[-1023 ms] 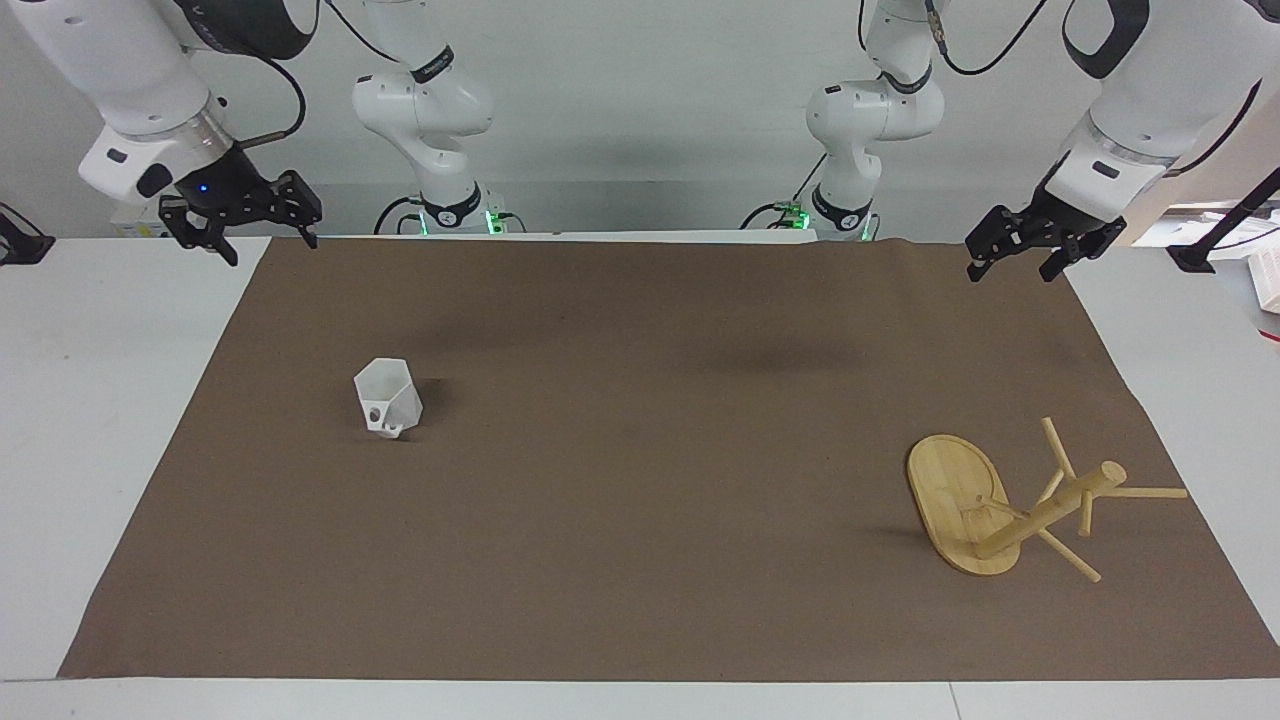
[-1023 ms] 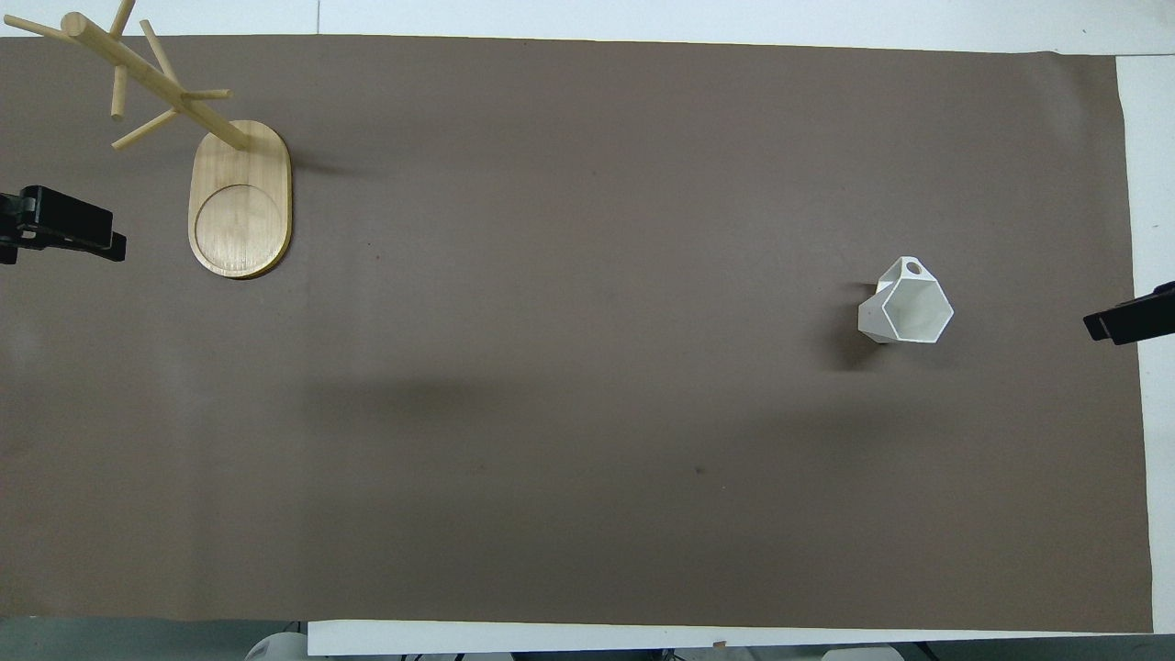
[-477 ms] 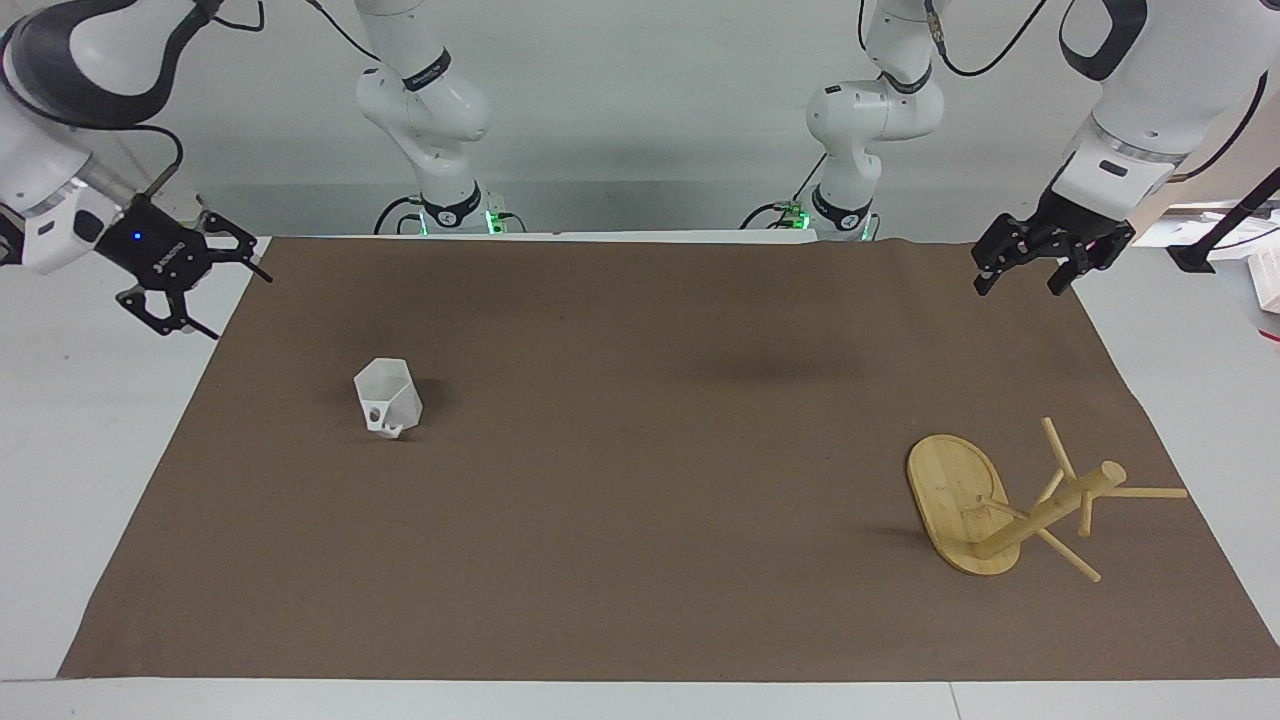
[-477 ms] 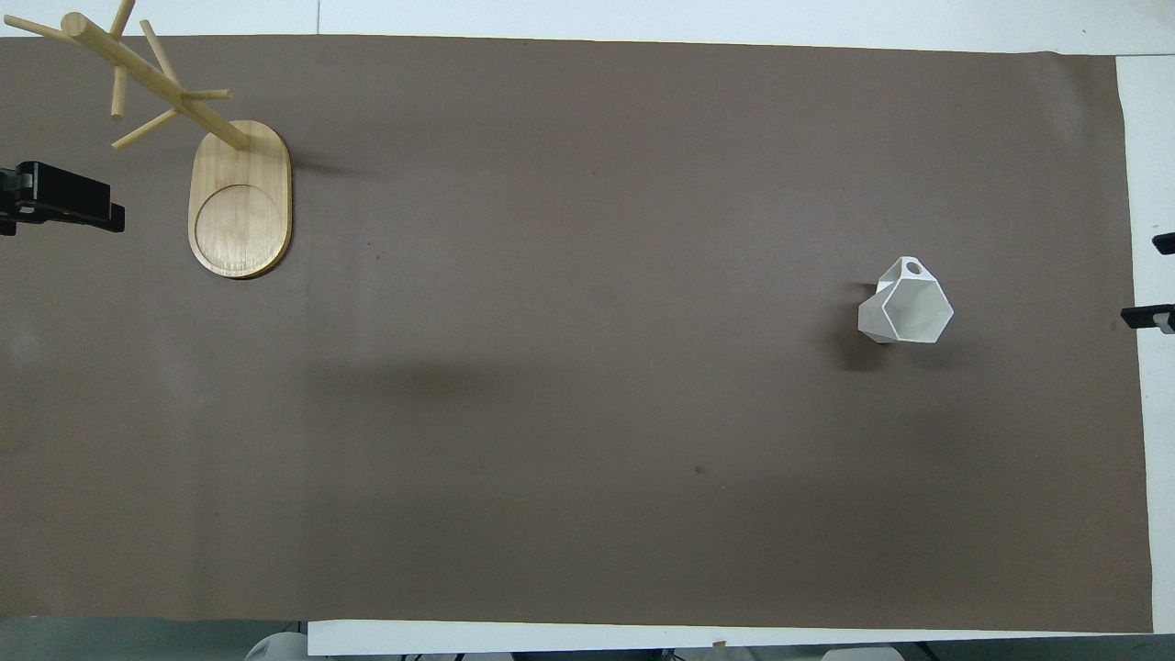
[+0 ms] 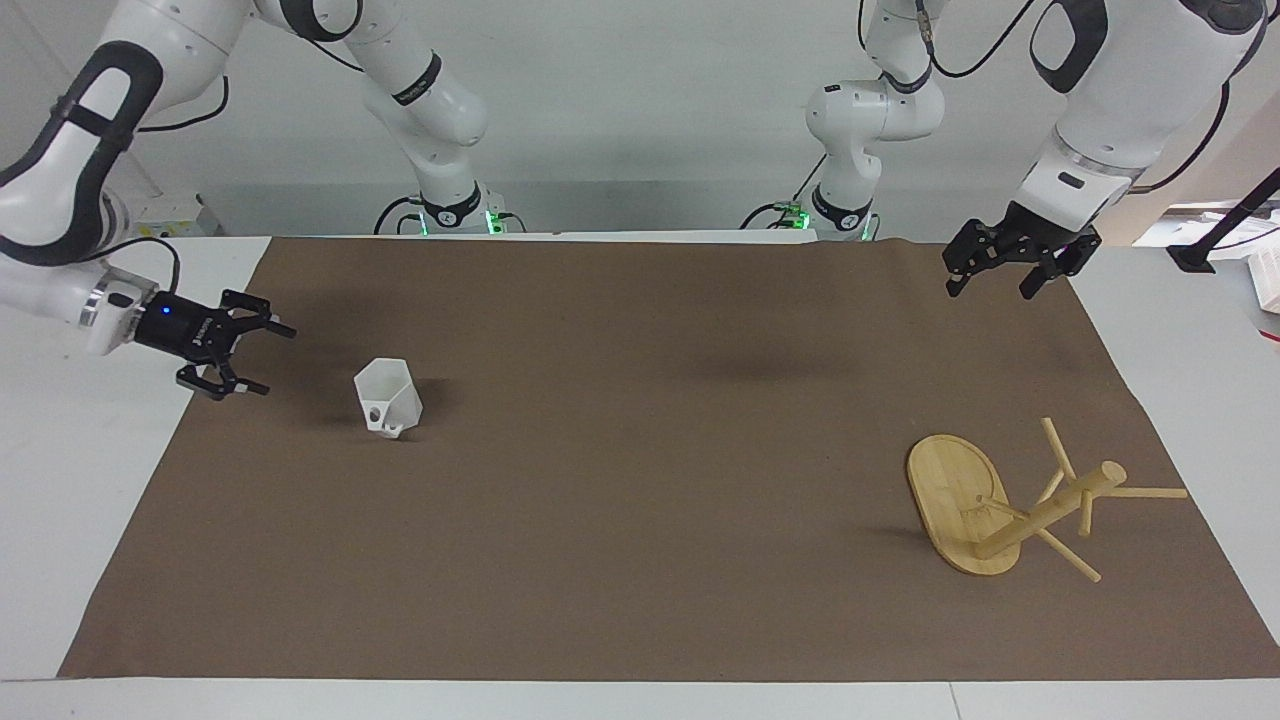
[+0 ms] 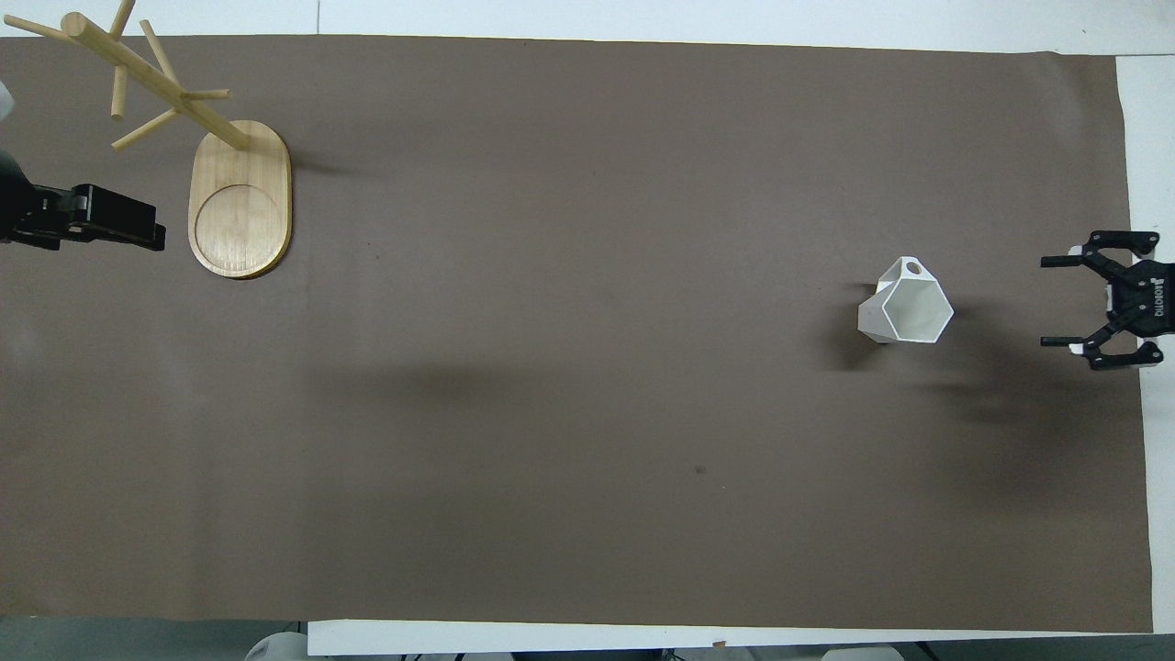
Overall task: Hang cup on rack
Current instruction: 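Close the right gripper on the white mug's body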
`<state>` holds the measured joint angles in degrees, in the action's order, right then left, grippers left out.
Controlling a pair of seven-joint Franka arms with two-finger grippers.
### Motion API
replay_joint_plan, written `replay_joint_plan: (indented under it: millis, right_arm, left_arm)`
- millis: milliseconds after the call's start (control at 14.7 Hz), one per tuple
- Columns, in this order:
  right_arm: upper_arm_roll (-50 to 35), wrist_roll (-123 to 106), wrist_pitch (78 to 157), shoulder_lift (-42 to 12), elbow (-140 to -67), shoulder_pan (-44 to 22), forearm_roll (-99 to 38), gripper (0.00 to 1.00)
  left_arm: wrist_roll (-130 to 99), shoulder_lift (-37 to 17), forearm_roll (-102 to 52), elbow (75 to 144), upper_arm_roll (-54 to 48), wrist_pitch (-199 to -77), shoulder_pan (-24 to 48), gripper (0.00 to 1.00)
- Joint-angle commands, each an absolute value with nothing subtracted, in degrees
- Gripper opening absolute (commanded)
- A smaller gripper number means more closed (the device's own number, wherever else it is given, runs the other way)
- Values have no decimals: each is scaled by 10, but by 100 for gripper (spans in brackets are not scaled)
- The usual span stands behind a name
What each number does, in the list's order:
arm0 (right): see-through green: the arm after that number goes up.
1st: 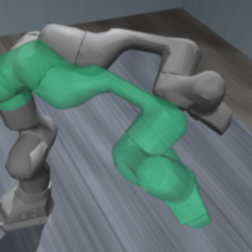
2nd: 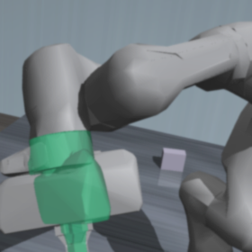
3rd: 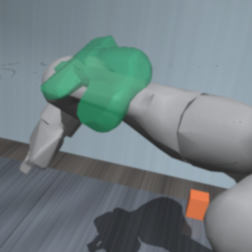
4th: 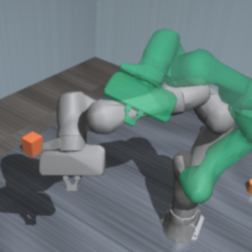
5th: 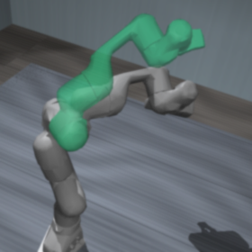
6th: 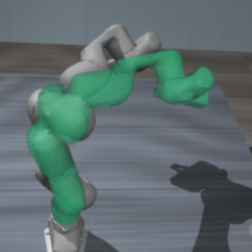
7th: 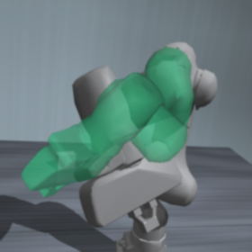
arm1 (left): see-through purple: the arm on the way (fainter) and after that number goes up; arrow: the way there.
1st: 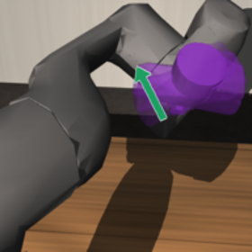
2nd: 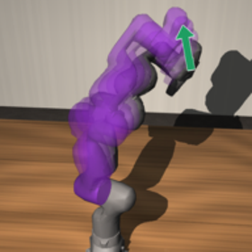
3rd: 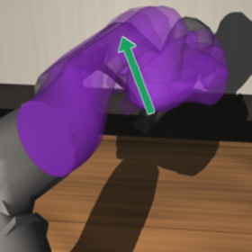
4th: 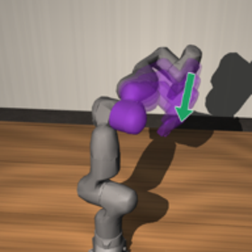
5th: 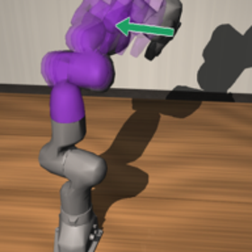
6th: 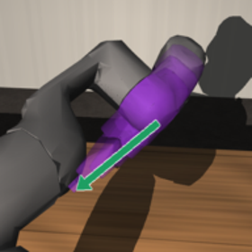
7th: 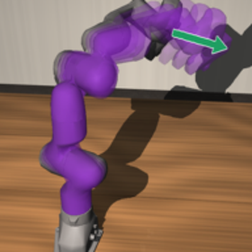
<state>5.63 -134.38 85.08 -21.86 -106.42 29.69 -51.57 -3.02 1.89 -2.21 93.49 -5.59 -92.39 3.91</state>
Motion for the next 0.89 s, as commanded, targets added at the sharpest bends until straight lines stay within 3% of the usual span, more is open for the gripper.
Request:
replay_joint_plan:
  millis: [0, 341, 818]
  right_arm:
    - [50, -1422, 836, -260, -1082, 298, -565, 100]
    - [48, -1445, 828, -329, -1093, 300, -600, 100]
    - [45, -1471, 816, -330, -1095, 285, -606, 100]
  left_arm:
    - [-48, 39, -25, 956, -53, -923, 53, 100]
    - [-46, 38, -25, 954, -51, -929, 47, 100]
    - [-29, 38, -25, 956, -46, -940, 44, 100]
